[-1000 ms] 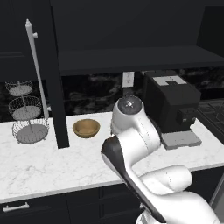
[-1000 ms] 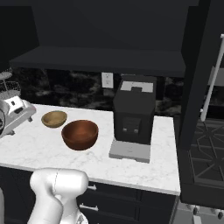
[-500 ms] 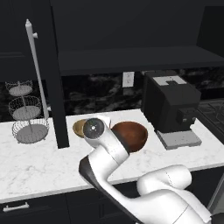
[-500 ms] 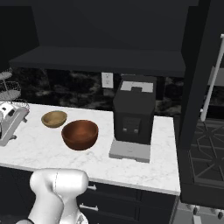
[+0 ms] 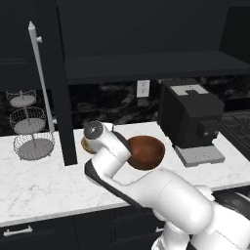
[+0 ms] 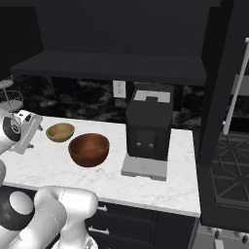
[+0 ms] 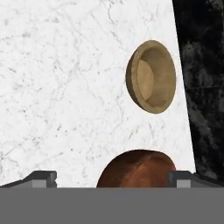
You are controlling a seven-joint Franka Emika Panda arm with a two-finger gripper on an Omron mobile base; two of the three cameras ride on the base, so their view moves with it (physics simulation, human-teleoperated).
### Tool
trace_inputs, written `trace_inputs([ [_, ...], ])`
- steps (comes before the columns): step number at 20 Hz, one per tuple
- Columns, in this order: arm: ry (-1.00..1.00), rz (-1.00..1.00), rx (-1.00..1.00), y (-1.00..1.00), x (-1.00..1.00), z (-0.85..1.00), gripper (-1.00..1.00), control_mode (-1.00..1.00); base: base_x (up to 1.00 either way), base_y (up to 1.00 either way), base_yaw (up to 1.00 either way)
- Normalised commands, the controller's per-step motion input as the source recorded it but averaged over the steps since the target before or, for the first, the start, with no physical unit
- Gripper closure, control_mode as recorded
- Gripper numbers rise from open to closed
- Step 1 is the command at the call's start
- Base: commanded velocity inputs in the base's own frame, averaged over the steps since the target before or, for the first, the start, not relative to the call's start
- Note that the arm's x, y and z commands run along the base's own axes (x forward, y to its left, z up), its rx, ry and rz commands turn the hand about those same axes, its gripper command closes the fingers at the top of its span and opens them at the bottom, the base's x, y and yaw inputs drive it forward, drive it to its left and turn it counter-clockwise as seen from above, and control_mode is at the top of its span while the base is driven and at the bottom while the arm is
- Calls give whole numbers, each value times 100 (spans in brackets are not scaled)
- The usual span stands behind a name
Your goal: Pick up the bowls on the counter and stack them on top of one another in the open cabinet. Place the smaller bowl on top of the larger bowl.
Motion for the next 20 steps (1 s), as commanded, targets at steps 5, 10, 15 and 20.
trace_inputs([
  [5, 18, 0, -8, 9, 24, -22, -100, -100, 0, 0, 0],
  [10, 8, 0, -9, 13, 35, -23, -100, -100, 0, 0, 0],
  [15, 0, 0, -4, 1, 47, -18, -100, -100, 0, 0, 0],
  [20, 3, 0, -4, 0, 49, -26, -100, -100, 0, 0, 0],
])
